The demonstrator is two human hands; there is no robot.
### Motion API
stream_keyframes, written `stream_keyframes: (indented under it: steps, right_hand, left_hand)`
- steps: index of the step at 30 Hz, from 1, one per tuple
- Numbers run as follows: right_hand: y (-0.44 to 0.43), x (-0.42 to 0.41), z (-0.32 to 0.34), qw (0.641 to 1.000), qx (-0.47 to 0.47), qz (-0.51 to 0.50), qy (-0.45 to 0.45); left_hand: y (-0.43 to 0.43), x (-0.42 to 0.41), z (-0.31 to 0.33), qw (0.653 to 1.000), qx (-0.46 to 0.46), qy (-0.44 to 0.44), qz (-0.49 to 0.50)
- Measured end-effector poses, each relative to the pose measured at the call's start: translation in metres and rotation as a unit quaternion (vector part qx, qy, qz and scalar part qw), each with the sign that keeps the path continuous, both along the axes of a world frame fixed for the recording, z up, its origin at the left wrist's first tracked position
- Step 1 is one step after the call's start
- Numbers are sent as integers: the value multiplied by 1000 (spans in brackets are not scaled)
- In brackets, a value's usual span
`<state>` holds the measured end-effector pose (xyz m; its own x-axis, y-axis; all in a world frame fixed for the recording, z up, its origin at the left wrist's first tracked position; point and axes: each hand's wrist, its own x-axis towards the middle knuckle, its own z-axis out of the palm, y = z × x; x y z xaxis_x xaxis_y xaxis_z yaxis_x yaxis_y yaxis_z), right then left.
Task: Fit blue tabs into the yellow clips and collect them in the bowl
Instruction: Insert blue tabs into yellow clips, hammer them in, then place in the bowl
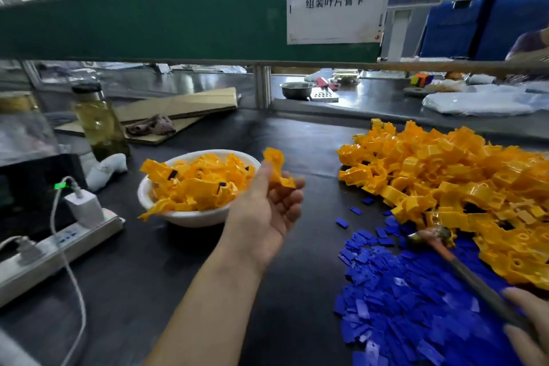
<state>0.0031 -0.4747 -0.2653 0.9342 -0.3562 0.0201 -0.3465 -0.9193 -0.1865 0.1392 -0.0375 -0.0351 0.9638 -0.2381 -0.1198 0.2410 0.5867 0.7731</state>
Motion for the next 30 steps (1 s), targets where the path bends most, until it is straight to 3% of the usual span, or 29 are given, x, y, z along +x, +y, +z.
stream_keyframes:
  steps: [2, 7, 14, 19, 24, 30]
  right_hand:
    - [33, -7, 22, 1000, 15, -1, -27]
    - [107, -23, 105, 992, -17, 46, -115]
    - [137, -31, 155, 983, -97, 16, -156]
    - [141, -36, 180, 968, -133, -152, -151]
    - [119, -4, 207, 972, -165, -158, -48]
    - [84, 50, 191, 982, -18, -166, 84]
  left_hand:
    - [7, 13, 17, 995, -78, 24, 53]
    - [21, 50, 52, 983, -135, 40, 119]
    - [3, 19, 24, 991, -88, 77, 67]
    - [-36, -15, 7, 996, -24, 84, -9]
    - [-49, -24, -20, 993, 43, 112, -4]
    - [-50, -31, -21, 994, 65, 79, -32]
